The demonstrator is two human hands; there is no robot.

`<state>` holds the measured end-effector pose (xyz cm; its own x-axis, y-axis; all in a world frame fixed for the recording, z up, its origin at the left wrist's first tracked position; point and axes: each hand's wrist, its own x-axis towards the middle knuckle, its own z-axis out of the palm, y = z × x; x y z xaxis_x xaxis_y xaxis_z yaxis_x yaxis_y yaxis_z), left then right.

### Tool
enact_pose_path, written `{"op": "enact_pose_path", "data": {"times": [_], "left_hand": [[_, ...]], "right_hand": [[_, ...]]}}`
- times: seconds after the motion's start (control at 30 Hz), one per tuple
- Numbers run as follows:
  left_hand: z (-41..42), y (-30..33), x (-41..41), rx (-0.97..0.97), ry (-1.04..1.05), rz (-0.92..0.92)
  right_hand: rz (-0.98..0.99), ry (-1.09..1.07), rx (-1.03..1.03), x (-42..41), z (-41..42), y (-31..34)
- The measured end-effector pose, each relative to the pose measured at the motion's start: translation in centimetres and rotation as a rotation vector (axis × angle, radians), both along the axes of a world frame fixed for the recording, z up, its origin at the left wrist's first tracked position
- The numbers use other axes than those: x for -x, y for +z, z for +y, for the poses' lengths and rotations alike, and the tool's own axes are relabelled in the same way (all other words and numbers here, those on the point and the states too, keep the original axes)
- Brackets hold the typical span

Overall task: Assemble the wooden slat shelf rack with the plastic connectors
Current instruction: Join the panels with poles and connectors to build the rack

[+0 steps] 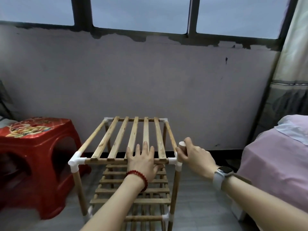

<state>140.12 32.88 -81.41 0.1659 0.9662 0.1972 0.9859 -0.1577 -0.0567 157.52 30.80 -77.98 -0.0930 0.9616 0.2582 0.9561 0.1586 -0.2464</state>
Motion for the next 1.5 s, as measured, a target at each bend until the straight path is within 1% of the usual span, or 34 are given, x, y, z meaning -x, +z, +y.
{"op": "enact_pose_path", "data": {"times": [0.07,0.13,0.2,0.27,0.33,0.37,0.43,0.47,0.53,0.6,0.63,0.7,0.77,0.83,0.9,0.97,1.03,1.1,1.2,1.3,1.4,1.5], "left_hand": [[0.2,0.2,0.1,0.013,-0.001,-0.022],[0.2,0.6,0.3,0.045,-0.025,-0.037],[0.3,1.1,1.1,0.053,-0.078,-0.097],[0.4,1.6,3.0,0.003,-0.158,-0.198],[0.5,2.2,5.9,-0.102,-0.178,-0.224],[0.7,2.4,7.7,-0.161,-0.148,-0.219],[1.0,2.7,11.3,-0.217,0.01,-0.227],[1.0,2.6,13.0,-0.191,0.112,-0.246],[1.0,2.2,15.9,-0.044,0.269,-0.258],[0.6,1.4,17.3,0.065,0.296,-0.315],[0.3,1.0,17.5,0.059,0.277,-0.349],[-0.5,0.7,16.8,-0.026,0.246,-0.349],[-1.3,0.9,15.6,-0.103,0.217,-0.291],[-2.1,1.3,14.1,-0.117,0.139,-0.22],[-3.0,1.5,12.4,-0.071,0.026,-0.143],[-3.8,1.6,10.1,0.008,-0.106,-0.122],[-4.4,1.7,7.9,0.081,-0.235,-0.15],[-4.4,1.8,6.1,0.169,-0.32,-0.174],[-4.0,2.4,3.9,0.265,-0.378,-0.267],[-3.2,2.8,0.2,0.285,-0.388,-0.231],[-2.8,2.4,-4.2,0.227,-0.351,-0.244],[-2.4,2.4,-6.1,0.093,-0.402,-0.269]], "right_hand": [[-0.012,0.022,-0.005,0.0,0.7,1.4],[0.029,0.082,-0.041,1.0,0.7,2.4],[0.081,0.16,-0.072,2.6,0.4,2.3],[0.144,0.214,-0.048,4.0,0.1,1.6],[0.175,0.254,-0.006,5.0,0.3,1.1],[0.158,0.274,-0.001,5.4,0.5,0.7],[0.089,0.309,-0.03,6.0,0.7,-0.2],[0.062,0.314,-0.054,6.2,0.8,-0.5],[0.055,0.316,-0.099,6.2,1.1,-0.9],[0.072,0.317,-0.12,6.0,1.3,-1.0],[0.078,0.318,-0.123,5.9,1.4,-0.9],[0.071,0.314,-0.129,5.4,1.6,-0.9],[0.087,0.291,-0.129,4.6,1.8,-0.8],[0.112,0.22,-0.134,3.3,2.3,-1.1],[0.096,0.091,-0.117,1.6,3.4,-1.6],[0.129,-0.028,-0.063,0.4,4.4,-2.3],[0.255,-0.095,0.001,-0.5,5.1,-2.7],[0.386,-0.122,0.028,-1.3,5.4,-2.7],[0.486,-0.076,0.011,-2.3,5.1,-2.2],[0.585,0.009,-0.022,-3.9,4.7,-0.3],[0.607,0.103,-0.048,-5.4,3.9,1.9],[0.502,0.155,-0.066,-6.8,2.2,3.3]]}}
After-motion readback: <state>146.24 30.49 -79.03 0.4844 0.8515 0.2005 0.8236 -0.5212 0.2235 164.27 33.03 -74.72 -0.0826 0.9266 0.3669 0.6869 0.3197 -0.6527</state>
